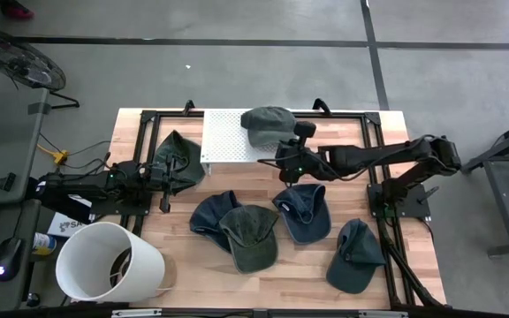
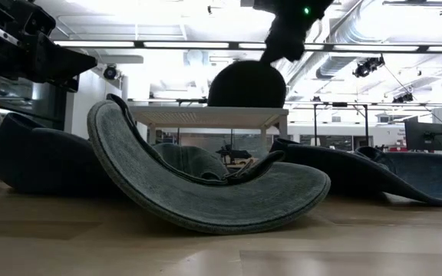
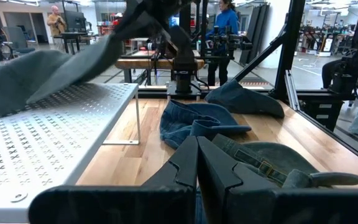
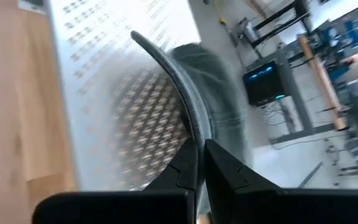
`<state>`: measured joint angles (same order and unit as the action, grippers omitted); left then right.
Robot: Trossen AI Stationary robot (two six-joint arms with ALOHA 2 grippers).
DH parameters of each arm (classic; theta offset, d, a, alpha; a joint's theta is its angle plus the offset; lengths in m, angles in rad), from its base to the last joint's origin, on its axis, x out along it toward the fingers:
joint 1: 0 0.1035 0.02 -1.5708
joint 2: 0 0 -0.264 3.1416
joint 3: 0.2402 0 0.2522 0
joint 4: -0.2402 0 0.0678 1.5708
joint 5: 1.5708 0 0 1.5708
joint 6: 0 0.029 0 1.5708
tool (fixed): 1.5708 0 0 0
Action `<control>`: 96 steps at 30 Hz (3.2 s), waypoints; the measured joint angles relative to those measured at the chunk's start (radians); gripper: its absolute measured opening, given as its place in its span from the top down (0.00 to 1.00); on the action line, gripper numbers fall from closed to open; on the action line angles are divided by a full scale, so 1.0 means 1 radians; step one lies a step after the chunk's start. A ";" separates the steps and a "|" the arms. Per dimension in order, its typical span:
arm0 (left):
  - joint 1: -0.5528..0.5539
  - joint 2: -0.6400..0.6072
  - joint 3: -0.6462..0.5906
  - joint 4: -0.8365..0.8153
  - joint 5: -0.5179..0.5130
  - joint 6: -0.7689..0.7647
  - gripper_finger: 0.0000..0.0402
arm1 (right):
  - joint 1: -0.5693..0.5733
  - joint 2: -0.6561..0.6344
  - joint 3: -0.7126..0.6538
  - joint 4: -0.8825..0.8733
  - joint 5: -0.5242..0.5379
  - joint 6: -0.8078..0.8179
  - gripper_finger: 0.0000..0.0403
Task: Pick & Place hat
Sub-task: Put the top right gray cap on the shelf, then put the top right blue cap on the shelf
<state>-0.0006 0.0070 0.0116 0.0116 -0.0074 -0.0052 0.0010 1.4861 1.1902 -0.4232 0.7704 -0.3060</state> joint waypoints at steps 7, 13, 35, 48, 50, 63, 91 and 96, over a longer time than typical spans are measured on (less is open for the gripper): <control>0.000 0.000 0.000 0.000 0.000 0.000 0.99 | 0.008 0.008 0.083 0.000 0.008 -0.056 0.99; 0.000 0.000 0.000 0.000 0.000 0.000 0.99 | 0.005 0.061 0.062 -0.015 -0.011 0.044 0.99; 0.000 0.000 0.000 0.000 -0.001 0.000 0.99 | -0.012 0.150 0.056 -0.059 -0.058 0.124 0.99; 0.000 0.000 0.000 0.000 0.000 0.000 0.99 | -0.014 0.151 0.054 -0.097 -0.111 0.197 0.91; 0.000 0.000 0.000 0.000 0.000 0.000 0.99 | -0.014 0.151 0.054 -0.098 -0.115 0.198 0.88; 0.000 0.000 0.000 0.000 0.000 0.000 0.99 | -0.014 0.152 0.053 -0.099 -0.211 0.205 0.61; 0.000 0.000 0.000 0.000 0.000 0.000 0.99 | 0.055 -0.024 0.053 -0.657 -0.341 0.810 0.51; 0.000 0.000 0.000 0.000 0.000 0.000 0.99 | 0.063 -0.030 0.053 -0.773 -0.508 1.032 0.51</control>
<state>-0.0003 0.0070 0.0116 0.0113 -0.0078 -0.0052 0.0639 1.4564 1.2434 -1.1964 0.2624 0.7256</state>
